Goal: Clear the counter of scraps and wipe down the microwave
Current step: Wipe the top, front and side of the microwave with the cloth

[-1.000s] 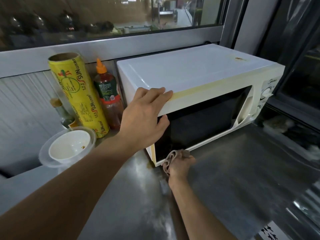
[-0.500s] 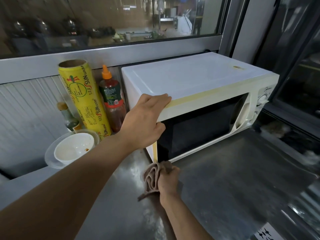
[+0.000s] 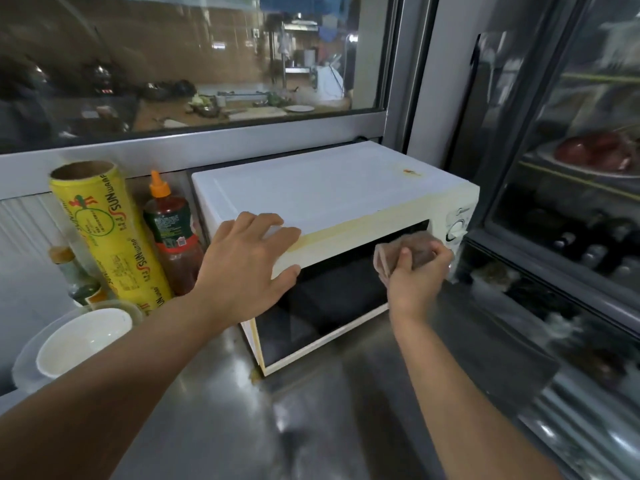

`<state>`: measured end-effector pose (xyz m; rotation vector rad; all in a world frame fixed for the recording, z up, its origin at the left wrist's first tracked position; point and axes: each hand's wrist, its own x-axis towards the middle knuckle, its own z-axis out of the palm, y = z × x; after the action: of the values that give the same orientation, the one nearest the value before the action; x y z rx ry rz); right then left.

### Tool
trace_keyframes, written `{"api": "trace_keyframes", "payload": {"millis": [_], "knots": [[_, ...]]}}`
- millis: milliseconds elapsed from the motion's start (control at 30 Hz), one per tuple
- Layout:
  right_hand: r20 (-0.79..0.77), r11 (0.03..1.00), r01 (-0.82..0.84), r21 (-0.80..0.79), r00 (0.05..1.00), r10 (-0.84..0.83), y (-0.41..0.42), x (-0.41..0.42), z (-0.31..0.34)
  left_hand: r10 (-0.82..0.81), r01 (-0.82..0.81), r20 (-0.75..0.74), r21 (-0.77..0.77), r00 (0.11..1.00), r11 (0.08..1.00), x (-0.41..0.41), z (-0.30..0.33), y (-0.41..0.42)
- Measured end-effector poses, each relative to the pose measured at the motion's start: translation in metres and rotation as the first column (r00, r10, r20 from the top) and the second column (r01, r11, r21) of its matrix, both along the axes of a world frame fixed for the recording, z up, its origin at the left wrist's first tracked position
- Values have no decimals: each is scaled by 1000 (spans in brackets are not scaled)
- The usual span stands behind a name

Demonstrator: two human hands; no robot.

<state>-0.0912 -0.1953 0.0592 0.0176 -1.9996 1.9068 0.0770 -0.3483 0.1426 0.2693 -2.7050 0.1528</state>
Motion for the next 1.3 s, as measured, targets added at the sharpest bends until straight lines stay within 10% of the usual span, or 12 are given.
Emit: {"api": "trace_keyframes", "payload": {"millis": [400, 833, 1033, 1300], "knots": [[-250, 1000, -7, 24, 968, 13, -27, -33, -38, 0, 2, -74, 35, 997, 999, -20, -15, 6], [228, 994, -38, -106, 972, 61, -43, -9, -94, 23, -15, -140, 59, 990, 998, -21, -15, 11], [-179, 992, -125, -18, 977, 120, -48, 18, -31, -52, 71, -148, 126, 988, 989, -10, -14, 5], [-233, 987, -161, 14, 959, 160, -55, 13, -48, -36, 62, -227, 106, 973, 992, 9, -40, -2]]}}
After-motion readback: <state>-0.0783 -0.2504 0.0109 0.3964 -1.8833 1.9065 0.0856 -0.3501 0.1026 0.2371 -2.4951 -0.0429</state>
